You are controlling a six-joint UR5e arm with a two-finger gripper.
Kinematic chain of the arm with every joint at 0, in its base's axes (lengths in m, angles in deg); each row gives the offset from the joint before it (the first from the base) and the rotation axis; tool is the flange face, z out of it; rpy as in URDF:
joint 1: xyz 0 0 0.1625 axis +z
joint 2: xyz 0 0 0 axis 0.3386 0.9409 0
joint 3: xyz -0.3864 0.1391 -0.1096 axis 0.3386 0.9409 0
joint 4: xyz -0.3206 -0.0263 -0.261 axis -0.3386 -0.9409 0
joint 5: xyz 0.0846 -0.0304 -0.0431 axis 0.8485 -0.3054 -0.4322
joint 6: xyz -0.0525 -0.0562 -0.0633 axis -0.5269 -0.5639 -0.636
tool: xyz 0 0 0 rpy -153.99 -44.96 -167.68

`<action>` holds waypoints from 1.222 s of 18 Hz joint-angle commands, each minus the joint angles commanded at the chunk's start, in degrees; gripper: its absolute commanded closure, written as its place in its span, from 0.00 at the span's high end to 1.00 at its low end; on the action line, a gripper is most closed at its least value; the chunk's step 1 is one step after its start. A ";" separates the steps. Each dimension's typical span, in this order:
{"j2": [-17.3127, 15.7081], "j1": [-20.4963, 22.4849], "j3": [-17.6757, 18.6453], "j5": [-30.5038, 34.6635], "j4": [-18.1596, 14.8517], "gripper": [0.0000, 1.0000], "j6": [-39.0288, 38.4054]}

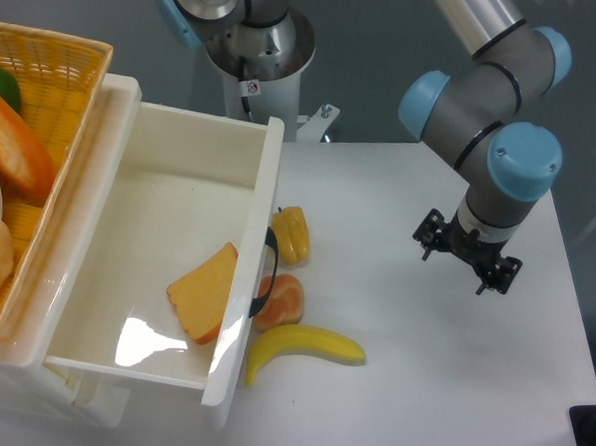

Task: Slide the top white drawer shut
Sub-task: 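Move the gripper down toward the front panel of the open white drawer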

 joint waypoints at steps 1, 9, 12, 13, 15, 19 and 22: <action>-0.36 -0.09 1.50 -0.09 0.19 1.00 -0.96; -3.87 -2.11 5.90 -1.22 -0.51 0.97 -6.59; -5.37 -2.37 6.08 -1.84 -3.84 0.55 -11.68; -5.89 -2.46 6.08 -2.11 -4.72 0.44 -12.56; -6.86 -2.81 6.00 -4.38 -6.04 0.25 -15.89; -6.87 -4.74 5.56 -10.97 -6.58 0.07 -23.90; -6.87 -6.32 4.77 -15.36 -8.59 0.06 -27.50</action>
